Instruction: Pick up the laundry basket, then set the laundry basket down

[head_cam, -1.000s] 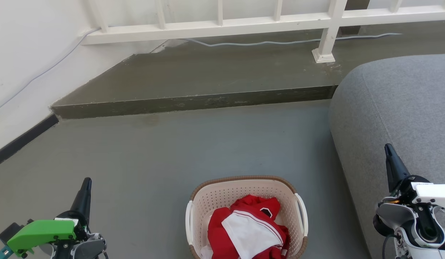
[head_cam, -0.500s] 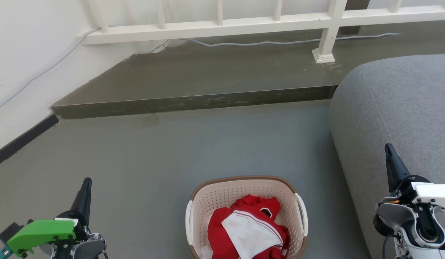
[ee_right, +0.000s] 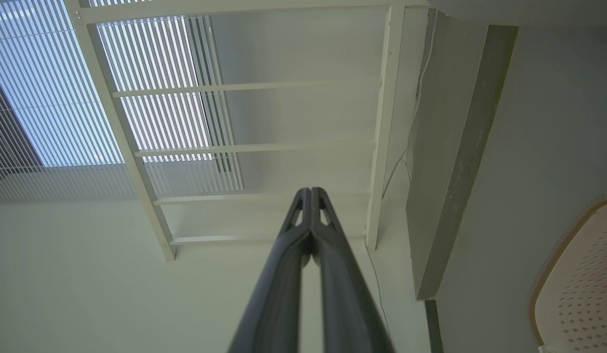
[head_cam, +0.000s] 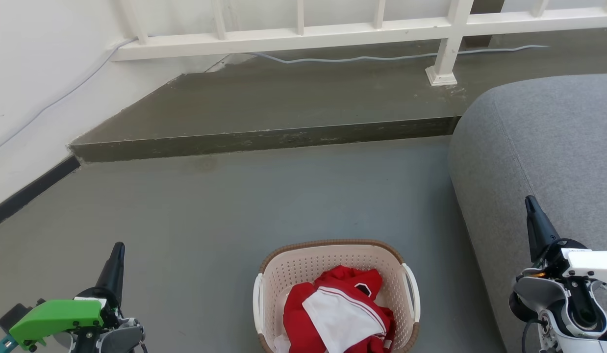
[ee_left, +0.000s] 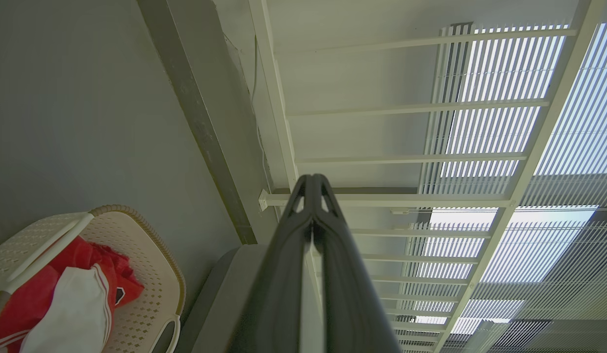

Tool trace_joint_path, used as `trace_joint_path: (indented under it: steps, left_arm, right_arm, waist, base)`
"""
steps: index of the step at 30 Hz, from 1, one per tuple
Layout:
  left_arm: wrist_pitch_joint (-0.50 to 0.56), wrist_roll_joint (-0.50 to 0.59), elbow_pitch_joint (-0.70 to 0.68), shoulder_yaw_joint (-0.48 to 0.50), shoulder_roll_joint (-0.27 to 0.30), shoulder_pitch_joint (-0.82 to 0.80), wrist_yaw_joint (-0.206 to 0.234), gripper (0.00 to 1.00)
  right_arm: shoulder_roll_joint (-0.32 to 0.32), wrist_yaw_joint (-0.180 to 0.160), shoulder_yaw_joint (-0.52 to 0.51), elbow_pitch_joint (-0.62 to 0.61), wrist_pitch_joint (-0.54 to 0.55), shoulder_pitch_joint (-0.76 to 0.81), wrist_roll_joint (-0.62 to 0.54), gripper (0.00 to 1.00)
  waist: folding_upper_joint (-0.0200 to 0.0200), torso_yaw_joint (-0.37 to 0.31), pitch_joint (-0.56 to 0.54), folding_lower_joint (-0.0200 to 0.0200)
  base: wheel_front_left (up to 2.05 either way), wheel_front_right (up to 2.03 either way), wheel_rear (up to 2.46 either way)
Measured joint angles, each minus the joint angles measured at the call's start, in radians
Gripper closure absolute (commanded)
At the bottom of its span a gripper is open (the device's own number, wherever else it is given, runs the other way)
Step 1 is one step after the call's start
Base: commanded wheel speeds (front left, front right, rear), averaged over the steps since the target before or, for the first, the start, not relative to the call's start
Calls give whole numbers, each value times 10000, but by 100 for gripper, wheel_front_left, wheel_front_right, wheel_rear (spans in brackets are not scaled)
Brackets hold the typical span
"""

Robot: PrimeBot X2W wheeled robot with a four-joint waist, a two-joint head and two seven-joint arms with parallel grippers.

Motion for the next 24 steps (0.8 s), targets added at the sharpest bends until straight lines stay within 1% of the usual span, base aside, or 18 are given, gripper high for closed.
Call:
trace_joint_path:
  steps: [24]
  left_arm:
    - [6, 2, 4, 29, -4, -4, 0, 100]
  right_arm:
    - [2, 0, -8, -4, 0, 0, 0, 100]
  waist:
    - [0, 1, 0, 1]
  base:
    - [0, 0, 0]
